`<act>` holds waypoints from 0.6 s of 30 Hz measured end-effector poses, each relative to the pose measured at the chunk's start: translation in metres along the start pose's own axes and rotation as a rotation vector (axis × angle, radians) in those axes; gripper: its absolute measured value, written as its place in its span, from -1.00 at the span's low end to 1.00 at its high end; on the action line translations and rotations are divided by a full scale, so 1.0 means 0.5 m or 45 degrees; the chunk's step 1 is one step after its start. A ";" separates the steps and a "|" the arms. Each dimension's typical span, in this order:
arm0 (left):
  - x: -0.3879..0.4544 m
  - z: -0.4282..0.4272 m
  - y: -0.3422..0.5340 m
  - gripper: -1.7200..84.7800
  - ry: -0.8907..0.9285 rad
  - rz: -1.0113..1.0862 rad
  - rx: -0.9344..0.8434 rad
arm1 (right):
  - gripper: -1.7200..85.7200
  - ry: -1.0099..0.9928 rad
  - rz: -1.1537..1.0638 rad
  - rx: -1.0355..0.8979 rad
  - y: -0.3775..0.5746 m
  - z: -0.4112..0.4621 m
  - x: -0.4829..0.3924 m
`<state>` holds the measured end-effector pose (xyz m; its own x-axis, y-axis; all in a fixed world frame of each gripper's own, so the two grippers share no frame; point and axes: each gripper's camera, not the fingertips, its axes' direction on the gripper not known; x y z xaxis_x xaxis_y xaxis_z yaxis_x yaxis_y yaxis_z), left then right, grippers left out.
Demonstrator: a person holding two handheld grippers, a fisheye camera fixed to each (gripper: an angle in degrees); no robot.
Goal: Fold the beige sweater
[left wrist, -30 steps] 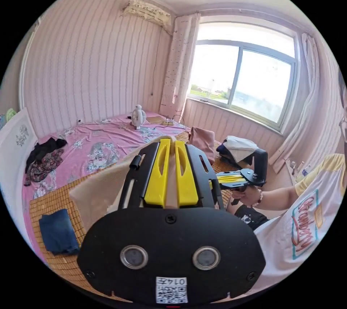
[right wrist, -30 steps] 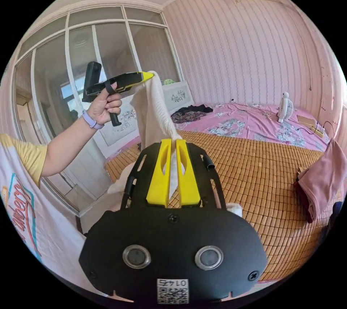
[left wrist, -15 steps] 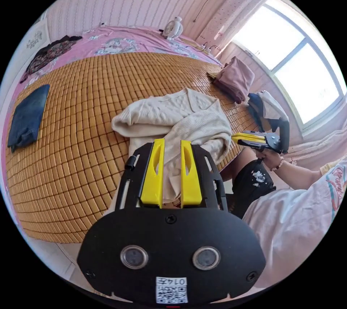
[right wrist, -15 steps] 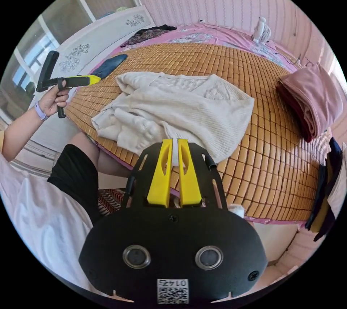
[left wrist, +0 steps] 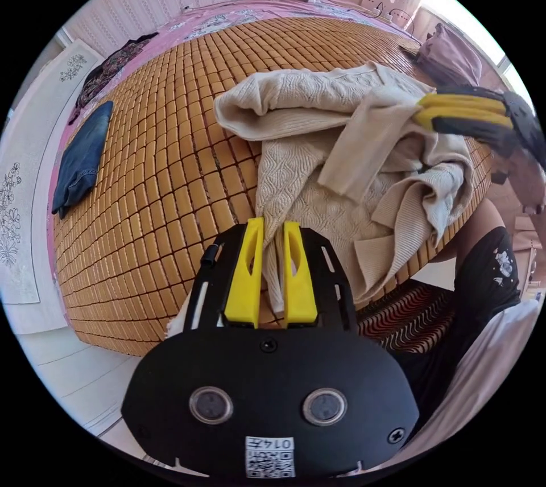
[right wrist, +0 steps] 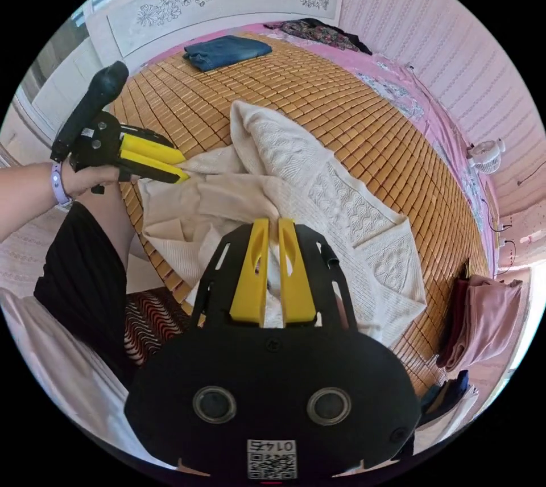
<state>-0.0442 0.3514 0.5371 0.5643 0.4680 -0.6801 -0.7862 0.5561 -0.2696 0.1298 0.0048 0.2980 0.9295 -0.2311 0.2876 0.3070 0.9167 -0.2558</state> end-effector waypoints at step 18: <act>0.054 -0.159 0.108 -0.83 0.109 0.326 0.143 | -0.85 0.350 1.397 0.183 0.657 -0.290 0.358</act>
<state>-0.0916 0.3395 0.4499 0.3240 0.5460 -0.7726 -0.8647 0.5022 -0.0077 0.4266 0.2173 0.1314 0.7007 0.6708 -0.2429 -0.7089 0.6929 -0.1315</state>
